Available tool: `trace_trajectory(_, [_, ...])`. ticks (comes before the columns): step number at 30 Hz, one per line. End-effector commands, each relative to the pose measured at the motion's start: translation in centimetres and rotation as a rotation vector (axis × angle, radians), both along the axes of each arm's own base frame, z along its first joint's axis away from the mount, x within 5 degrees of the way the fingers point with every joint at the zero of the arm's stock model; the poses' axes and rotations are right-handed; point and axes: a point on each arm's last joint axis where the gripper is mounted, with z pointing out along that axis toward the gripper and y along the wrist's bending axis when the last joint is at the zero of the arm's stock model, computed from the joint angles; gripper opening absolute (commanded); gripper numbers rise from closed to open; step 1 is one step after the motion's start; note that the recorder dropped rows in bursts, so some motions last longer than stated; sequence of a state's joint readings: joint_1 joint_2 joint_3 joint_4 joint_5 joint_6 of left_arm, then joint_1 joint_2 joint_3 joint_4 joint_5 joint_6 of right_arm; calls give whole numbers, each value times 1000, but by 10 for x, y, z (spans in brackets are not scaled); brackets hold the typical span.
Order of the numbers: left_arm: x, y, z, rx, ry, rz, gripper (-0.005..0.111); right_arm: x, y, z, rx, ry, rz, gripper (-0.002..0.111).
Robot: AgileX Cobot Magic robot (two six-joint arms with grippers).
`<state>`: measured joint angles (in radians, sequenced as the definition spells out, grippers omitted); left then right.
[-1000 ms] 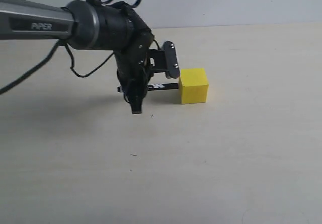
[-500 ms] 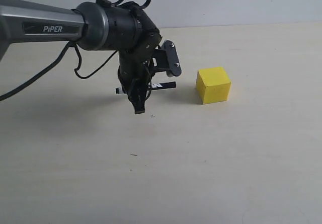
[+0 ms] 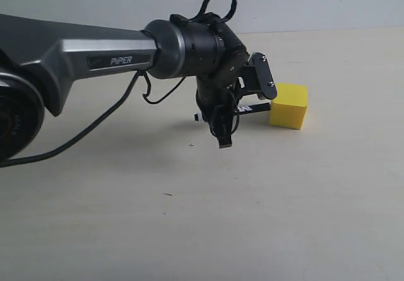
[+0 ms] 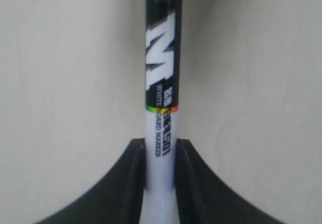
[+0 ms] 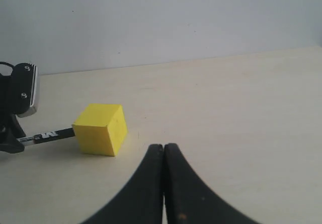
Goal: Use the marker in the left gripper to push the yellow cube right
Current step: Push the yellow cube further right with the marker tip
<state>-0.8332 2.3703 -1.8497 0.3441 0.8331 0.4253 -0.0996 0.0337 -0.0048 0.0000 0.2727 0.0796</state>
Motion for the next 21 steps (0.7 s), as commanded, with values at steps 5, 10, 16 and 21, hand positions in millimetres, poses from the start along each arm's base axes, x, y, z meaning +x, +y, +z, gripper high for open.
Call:
trace_trajectory(5, [3, 18, 6, 156, 17, 124, 0, 0, 0, -1, 0, -2, 1, 0])
trace_trajectory(10, [7, 23, 7, 161, 22, 145, 0, 0, 0, -1, 0, -2, 1, 0])
trace_trajectory(16, [-3, -1, 2, 74, -18, 68, 0, 0, 0, -1, 0, -2, 1, 0])
trace_trajectory(21, [-24, -26, -5, 43, -34, -4, 0, 0, 0, -1, 0, -2, 1, 0])
